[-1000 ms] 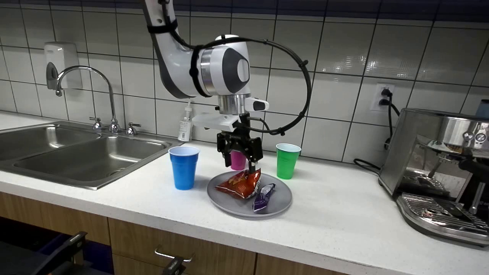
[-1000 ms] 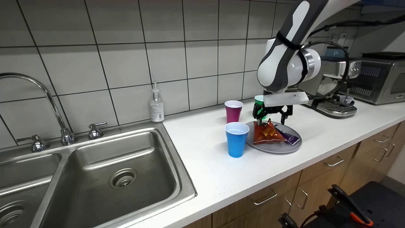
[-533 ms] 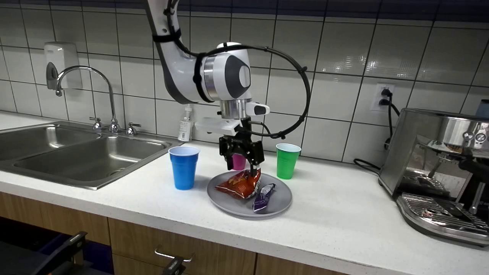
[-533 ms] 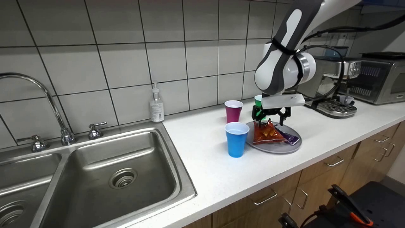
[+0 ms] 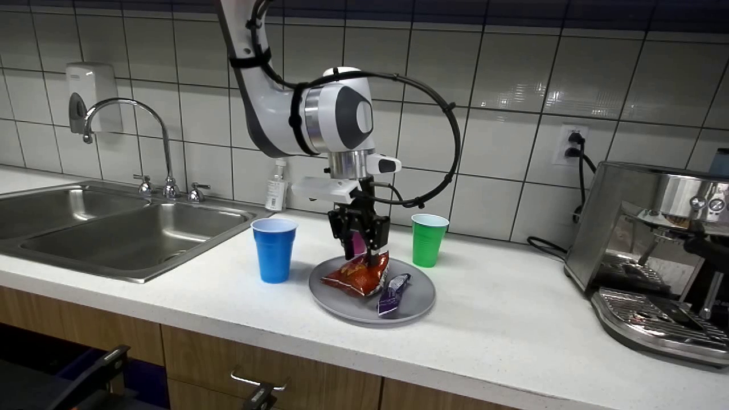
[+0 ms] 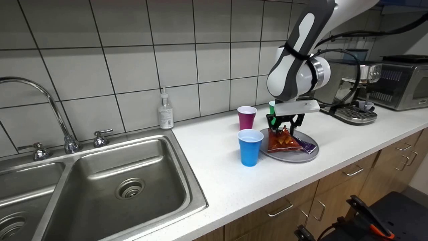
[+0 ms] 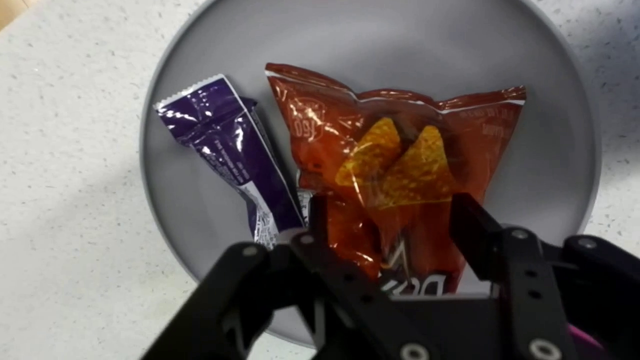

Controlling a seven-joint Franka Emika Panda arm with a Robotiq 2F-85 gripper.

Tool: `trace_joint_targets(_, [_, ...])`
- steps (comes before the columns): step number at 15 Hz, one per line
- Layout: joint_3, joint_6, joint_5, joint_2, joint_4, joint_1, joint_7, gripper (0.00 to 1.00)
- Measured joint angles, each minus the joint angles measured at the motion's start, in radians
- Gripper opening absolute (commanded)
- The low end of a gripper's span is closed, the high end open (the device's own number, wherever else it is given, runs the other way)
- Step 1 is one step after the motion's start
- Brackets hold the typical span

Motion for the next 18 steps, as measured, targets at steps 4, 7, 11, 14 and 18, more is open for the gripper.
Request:
trace_joint_targets(4, [0.000, 0.000, 0.003, 0.002, 0.003, 0.001, 0.000, 0.03])
trace_joint_targets(7, [-0.001, 0.000, 0.007, 0.002, 0.004, 0.001, 0.000, 0.00])
trace_joint_targets(11, [-0.001, 0.000, 0.008, 0.002, 0.004, 0.001, 0.000, 0.00])
trace_joint_targets(14, [-0.001, 0.000, 0.008, -0.004, 0.004, 0.003, 0.000, 0.00])
trace_joint_targets(18, [-0.001, 0.000, 0.015, -0.049, -0.009, 0.011, 0.000, 0.00])
